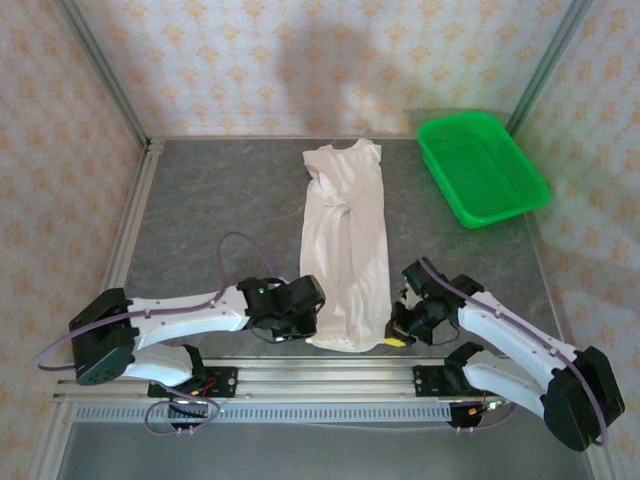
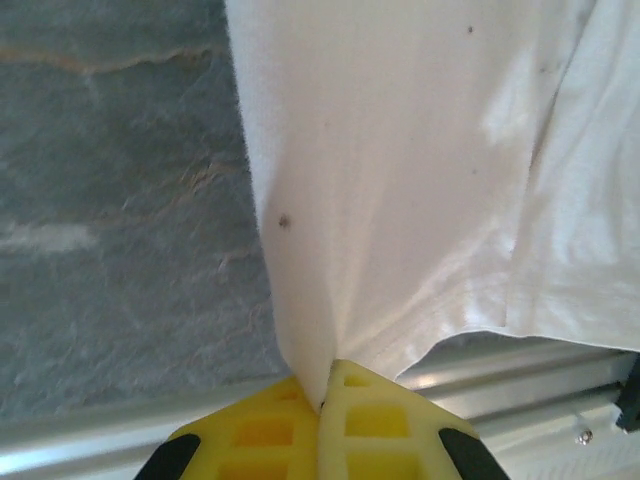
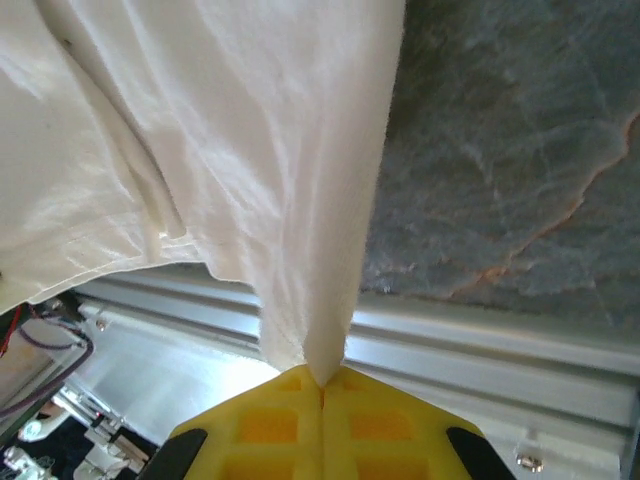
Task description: Fold and stack the t-shirts
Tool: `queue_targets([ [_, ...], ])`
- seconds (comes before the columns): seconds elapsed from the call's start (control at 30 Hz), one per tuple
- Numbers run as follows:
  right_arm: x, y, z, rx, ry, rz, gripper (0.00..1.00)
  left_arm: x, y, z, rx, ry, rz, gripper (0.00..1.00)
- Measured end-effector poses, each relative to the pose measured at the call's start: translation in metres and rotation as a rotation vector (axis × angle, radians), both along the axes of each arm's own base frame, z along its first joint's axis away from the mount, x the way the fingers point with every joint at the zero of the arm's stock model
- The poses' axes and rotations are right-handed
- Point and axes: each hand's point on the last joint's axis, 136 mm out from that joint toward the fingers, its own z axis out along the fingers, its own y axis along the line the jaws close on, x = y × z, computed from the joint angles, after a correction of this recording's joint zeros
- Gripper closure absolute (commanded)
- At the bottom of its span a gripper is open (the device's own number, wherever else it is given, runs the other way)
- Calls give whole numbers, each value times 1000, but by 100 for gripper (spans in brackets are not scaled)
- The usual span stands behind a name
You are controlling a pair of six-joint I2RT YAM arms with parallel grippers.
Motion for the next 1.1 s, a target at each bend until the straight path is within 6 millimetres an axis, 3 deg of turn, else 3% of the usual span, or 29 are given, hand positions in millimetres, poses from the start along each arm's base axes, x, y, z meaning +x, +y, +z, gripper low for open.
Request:
queue_targets([
  [0.27,-6,4,15,39,6,15,100,-19,24,11,-32,-17,66,100],
  [0.6,-11,13,38,107,-16,33,100,-37,27,19,-32,-21,79,100],
  [0.8,6,21,59,93,-48,38,100,-18,20,52,-80,-63,122,100],
  [0.97,46,33,92,45,-150,62,100,17,16,92,-157,-124,181,100],
  [1.1,78,37,108,1,-217,70,100,42,25,102,-155,-143,216,100],
])
